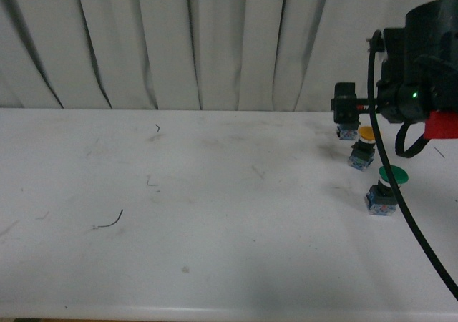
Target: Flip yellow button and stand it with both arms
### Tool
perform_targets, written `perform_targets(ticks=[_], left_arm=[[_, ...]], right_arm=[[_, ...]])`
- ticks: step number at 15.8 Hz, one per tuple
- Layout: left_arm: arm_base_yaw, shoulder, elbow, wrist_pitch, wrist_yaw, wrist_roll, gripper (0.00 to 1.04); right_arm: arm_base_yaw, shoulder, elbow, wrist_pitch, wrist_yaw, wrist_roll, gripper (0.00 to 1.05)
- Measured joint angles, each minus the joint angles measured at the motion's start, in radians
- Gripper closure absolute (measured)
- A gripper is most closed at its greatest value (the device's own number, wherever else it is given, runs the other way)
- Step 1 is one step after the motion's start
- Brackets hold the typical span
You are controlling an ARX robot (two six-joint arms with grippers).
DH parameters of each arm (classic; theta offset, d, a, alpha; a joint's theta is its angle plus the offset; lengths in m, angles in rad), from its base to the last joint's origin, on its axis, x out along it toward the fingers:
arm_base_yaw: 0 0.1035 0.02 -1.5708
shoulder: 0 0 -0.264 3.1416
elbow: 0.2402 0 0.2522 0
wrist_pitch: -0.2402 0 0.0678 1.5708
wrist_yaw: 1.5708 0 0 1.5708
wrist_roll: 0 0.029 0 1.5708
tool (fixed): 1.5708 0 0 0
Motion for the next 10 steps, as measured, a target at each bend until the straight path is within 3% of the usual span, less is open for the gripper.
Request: perform_targets(ticks=[4, 5, 6, 8, 10], left_arm=[[0.000, 0.000, 0.000, 0.000, 0.000, 0.000, 0.07], [0.000, 0.000, 0.000, 0.000, 0.000, 0.000, 0.07], [0.000, 0.000, 0.000, 0.000, 0.000, 0.000, 0.07], [0.000, 0.000, 0.000, 0.000, 0.000, 0.000, 0.07], [0.000, 0.000, 0.000, 0.000, 0.000, 0.000, 0.07]], right_arm=[[-0.067, -0.308, -0.267, 0.116, -0.140, 0.055, 0.06], [-0.105, -0.461, -0.412, 0.247, -0.179, 0.065, 0.11], [-0.124, -0.691, -0.615, 0.372, -0.176, 0.006, 0.27], [-0.114, -1.136, -0.937, 0.181, -0.180, -0.034, 0.53], [-0.115, -1.417, -1.138, 0.150, -0.182, -0.047, 0.79]])
